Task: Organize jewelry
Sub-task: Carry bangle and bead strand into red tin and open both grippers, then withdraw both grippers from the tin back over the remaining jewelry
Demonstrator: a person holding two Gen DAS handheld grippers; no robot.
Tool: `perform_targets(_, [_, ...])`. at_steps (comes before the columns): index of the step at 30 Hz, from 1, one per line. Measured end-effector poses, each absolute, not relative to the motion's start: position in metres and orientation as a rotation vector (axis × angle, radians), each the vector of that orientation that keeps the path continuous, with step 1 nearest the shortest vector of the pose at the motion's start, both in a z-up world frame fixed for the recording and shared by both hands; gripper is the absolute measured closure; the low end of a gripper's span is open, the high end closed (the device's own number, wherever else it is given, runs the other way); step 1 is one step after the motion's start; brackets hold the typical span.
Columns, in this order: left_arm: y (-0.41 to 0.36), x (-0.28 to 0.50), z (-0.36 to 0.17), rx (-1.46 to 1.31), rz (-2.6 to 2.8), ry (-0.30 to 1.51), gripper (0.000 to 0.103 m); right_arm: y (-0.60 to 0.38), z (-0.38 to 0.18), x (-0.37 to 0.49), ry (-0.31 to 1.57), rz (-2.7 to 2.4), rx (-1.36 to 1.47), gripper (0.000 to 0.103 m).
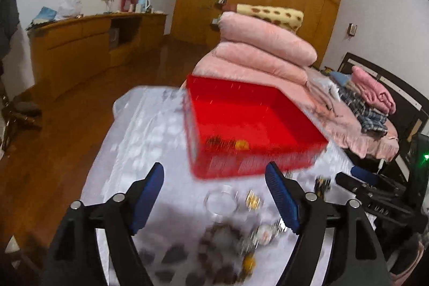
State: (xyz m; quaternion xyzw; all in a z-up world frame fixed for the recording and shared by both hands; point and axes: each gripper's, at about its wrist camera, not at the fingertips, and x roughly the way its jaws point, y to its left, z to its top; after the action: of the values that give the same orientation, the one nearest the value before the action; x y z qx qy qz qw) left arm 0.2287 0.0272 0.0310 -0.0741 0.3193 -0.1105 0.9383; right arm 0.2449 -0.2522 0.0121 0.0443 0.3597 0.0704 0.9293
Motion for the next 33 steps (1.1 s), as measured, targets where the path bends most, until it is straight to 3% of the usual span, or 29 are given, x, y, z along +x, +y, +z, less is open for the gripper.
perform_targets(10, [0.017, 0.185, -0.008, -0.099, -0.217, 0.746, 0.027, -0.242, -0.011, 0.209, 0.786, 0.162, 0.050, 0.030])
perform_targets(19, [-0.003, 0.179, -0.016, -0.063, -0.286, 0.760, 0.048, -0.235, -0.014, 0.200, 0.800, 0.178, 0.043, 0.038])
perform_targets(24, [-0.007, 0.175, -0.022, -0.067, -0.303, 0.786, 0.049, -0.234, -0.015, 0.198, 0.809, 0.183, 0.040, 0.040])
perform_targets(28, [-0.004, 0.170, -0.023, -0.078, -0.302, 0.793, 0.058, -0.233, -0.017, 0.197, 0.814, 0.187, 0.038, 0.040])
perform_targets(33, [0.003, 0.165, -0.026, -0.098, -0.306, 0.811, 0.058, -0.229, -0.019, 0.197, 0.820, 0.203, 0.031, 0.041])
